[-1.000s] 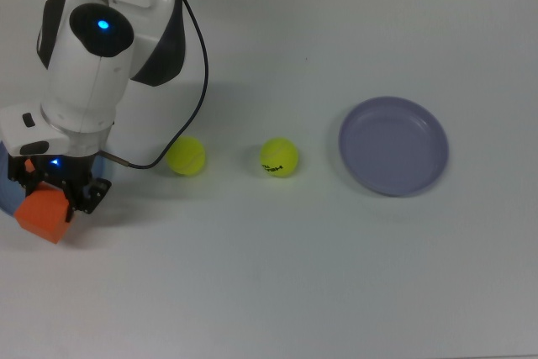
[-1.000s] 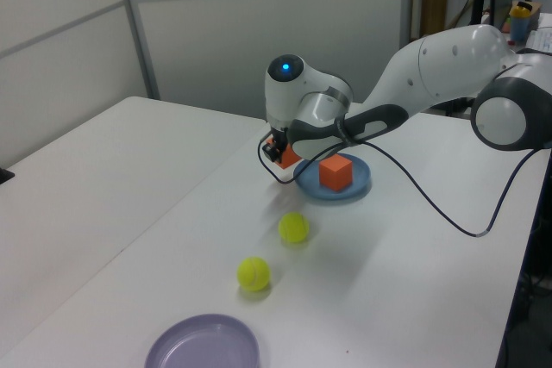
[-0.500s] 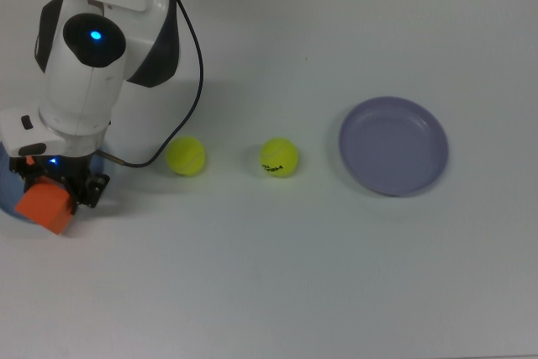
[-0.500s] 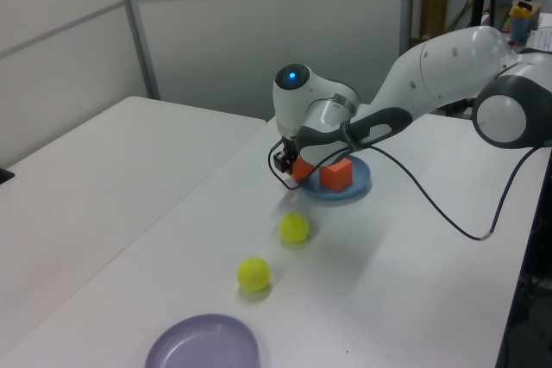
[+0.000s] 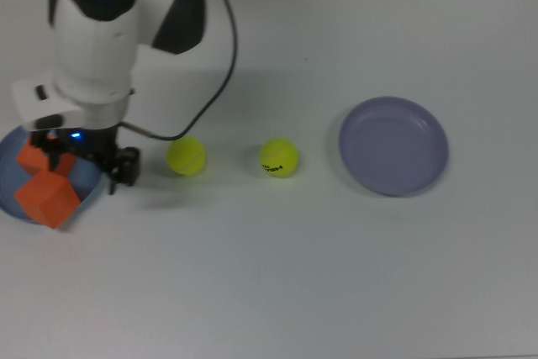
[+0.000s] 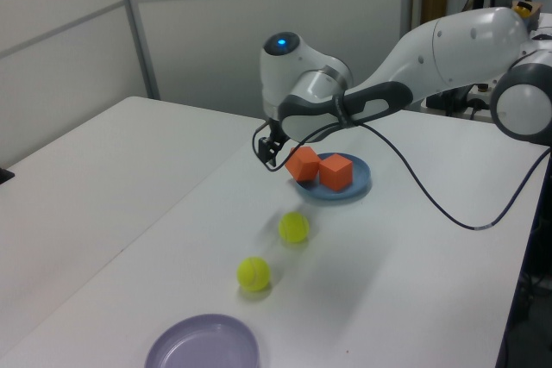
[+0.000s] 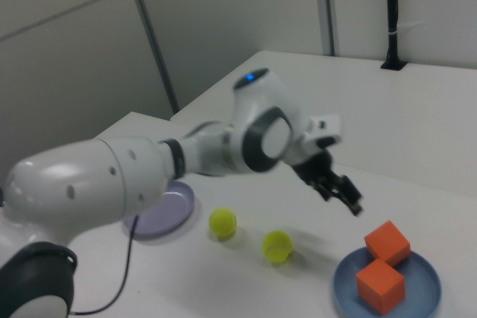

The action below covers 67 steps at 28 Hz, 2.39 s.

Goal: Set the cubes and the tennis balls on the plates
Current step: 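Move the gripper down to a yellow tennis ball and grasp it, then carry the tennis ball onto the lavender plate and release it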

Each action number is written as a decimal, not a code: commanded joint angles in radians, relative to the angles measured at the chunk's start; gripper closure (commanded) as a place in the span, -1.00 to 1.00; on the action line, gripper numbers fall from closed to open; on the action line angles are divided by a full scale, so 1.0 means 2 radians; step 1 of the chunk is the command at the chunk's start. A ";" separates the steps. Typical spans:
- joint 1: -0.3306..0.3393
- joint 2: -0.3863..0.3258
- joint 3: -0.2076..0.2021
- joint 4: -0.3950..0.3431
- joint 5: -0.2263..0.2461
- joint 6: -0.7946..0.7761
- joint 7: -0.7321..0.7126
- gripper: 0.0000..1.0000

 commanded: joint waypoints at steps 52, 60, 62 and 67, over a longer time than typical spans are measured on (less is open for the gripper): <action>0.080 0.023 0.042 -0.012 -0.051 -0.146 -0.044 1.00; 0.093 0.010 0.126 0.005 -0.043 -0.141 -0.038 1.00; 0.101 0.010 0.138 0.006 -0.044 -0.141 -0.037 1.00; 0.144 0.011 0.147 0.002 -0.043 -0.141 -0.026 1.00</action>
